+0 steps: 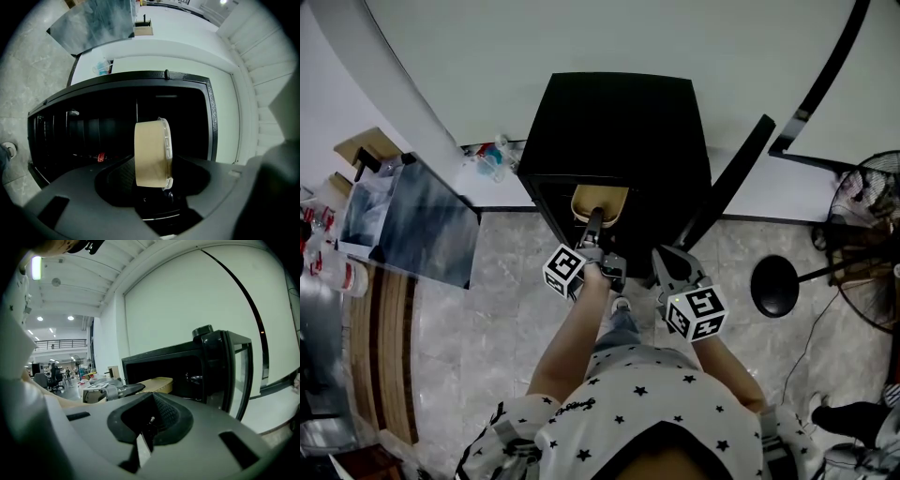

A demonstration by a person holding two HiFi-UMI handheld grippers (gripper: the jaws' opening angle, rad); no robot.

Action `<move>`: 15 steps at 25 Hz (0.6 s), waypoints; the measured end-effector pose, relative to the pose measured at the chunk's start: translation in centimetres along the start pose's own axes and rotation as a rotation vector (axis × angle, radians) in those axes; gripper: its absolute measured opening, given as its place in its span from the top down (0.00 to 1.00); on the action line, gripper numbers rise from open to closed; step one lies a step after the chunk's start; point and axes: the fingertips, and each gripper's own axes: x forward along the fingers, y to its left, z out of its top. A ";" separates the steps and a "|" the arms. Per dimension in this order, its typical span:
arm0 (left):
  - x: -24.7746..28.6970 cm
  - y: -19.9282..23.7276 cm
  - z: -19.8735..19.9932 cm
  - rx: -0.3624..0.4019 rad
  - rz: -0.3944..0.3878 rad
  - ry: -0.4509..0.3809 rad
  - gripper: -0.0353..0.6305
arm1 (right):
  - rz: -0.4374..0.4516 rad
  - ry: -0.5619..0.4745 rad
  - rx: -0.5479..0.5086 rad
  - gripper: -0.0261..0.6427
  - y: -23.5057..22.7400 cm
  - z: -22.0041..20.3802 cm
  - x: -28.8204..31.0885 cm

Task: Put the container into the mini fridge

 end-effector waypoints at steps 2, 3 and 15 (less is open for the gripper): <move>0.6 0.1 0.1 0.001 -0.002 -0.003 0.60 | -0.001 -0.001 0.001 0.97 -0.3 0.1 0.5; 0.9 0.2 0.1 0.002 -0.002 -0.005 0.60 | -0.001 0.000 0.003 0.97 -0.4 0.1 0.6; 3.6 0.4 0.3 0.017 -0.005 -0.008 0.60 | 0.010 0.015 0.018 0.97 -0.4 -0.2 2.0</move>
